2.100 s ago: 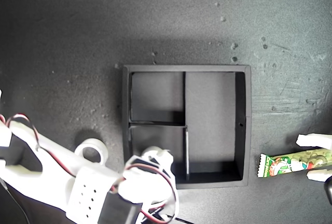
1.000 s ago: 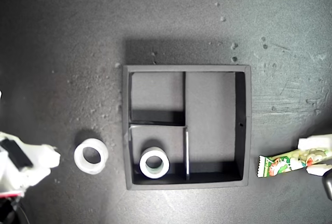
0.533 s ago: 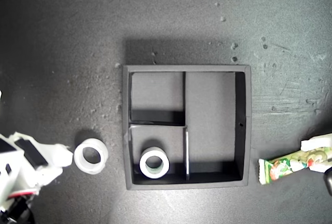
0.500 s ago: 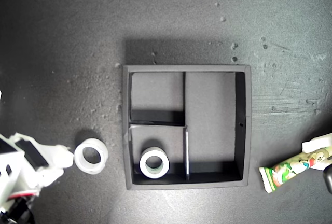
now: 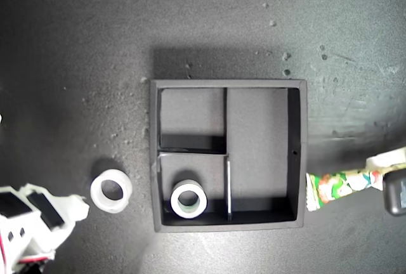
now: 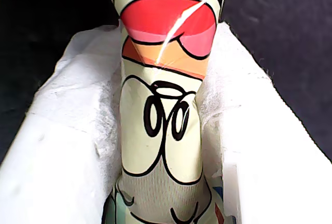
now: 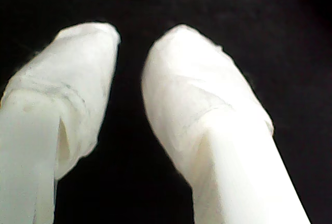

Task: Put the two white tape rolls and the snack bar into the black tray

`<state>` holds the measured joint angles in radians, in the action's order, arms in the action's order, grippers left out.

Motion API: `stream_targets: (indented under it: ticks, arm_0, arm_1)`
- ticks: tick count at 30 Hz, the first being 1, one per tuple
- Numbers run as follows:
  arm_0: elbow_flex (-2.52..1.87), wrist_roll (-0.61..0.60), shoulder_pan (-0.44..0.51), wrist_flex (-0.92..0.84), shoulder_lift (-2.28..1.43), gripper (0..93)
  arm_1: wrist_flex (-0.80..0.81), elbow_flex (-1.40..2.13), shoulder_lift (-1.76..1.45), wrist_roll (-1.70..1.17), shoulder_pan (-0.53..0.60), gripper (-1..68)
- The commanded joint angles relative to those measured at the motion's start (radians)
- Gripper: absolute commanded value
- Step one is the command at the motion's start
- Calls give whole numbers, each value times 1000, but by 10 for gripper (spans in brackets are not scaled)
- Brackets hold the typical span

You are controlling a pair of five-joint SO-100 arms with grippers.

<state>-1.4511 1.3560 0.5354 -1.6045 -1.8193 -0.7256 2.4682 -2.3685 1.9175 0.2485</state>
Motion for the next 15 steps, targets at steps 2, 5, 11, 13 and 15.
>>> stream_targets:
  ticks: [2, 5, 11, 13, 15]
  arm_0:
    - [15, 28, 64, 75, 84, 54]
    - [15, 72, 89, 78, 192, 62]
    - [-11, 91, 97, 156, 325, 66]
    - [-18, 112, 97, 160, 339, 67]
    - [-37, 124, 100, 173, 339, 68]
  arm_1:
    - [-3, -109, -15, -67, -152, -5]
    - [18, -104, -15, 89, -179, -3]
    - [55, -74, -2, 129, -199, -4]
    - [-29, -124, -2, 144, -202, -3]
    - [-48, -138, -2, 150, -215, -3]
